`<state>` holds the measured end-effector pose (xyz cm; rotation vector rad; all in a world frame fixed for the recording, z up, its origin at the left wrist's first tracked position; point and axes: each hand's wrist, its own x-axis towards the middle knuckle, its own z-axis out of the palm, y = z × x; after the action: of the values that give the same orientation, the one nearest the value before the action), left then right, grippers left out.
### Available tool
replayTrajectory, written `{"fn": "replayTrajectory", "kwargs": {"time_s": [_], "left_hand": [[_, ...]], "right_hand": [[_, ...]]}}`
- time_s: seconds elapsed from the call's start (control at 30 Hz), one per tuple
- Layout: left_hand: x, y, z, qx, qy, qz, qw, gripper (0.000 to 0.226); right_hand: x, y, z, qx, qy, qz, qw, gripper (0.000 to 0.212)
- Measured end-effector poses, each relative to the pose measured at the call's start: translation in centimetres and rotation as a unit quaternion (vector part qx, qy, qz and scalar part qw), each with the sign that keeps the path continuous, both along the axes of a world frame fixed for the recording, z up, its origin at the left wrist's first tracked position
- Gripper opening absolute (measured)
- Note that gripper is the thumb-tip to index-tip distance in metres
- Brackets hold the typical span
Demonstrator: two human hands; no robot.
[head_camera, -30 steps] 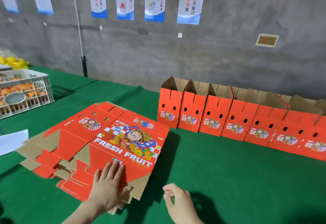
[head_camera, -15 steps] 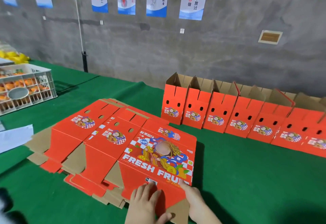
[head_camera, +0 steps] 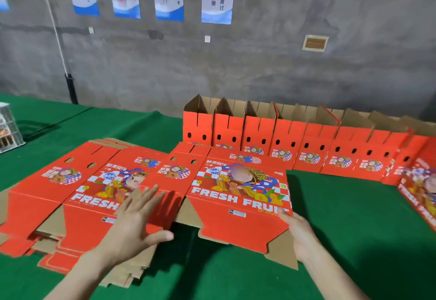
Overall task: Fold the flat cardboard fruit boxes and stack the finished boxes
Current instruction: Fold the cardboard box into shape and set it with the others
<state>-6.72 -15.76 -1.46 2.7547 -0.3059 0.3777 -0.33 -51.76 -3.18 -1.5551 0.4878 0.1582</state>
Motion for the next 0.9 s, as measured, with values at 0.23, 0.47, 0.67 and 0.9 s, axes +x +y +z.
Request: {"fn": "replayTrajectory", "kwargs": {"time_s": [0.23, 0.47, 0.67, 0.9], "left_hand": [[5.6, -8.2, 2.4, 0.158, -0.083, -0.081, 0.981, 0.056], [8.2, -14.0, 7.8, 0.216, -0.106, -0.114, 0.964, 0.044], [9.6, -17.8, 11.1, 0.181, -0.083, -0.127, 0.972, 0.026], [10.5, -21.2, 15.5, 0.157, -0.006, -0.108, 0.982, 0.016]], "right_hand": [[-1.0, -7.2, 3.7, -0.016, 0.017, -0.026, 0.999, 0.028], [-2.5, -12.7, 7.1, 0.106, 0.044, -0.078, 0.990, 0.035], [-3.0, -15.4, 8.2, 0.341, -0.127, -0.080, 0.928, 0.044], [-2.9, -10.8, 10.0, -0.250, -0.340, -0.012, 0.907, 0.027]]}}
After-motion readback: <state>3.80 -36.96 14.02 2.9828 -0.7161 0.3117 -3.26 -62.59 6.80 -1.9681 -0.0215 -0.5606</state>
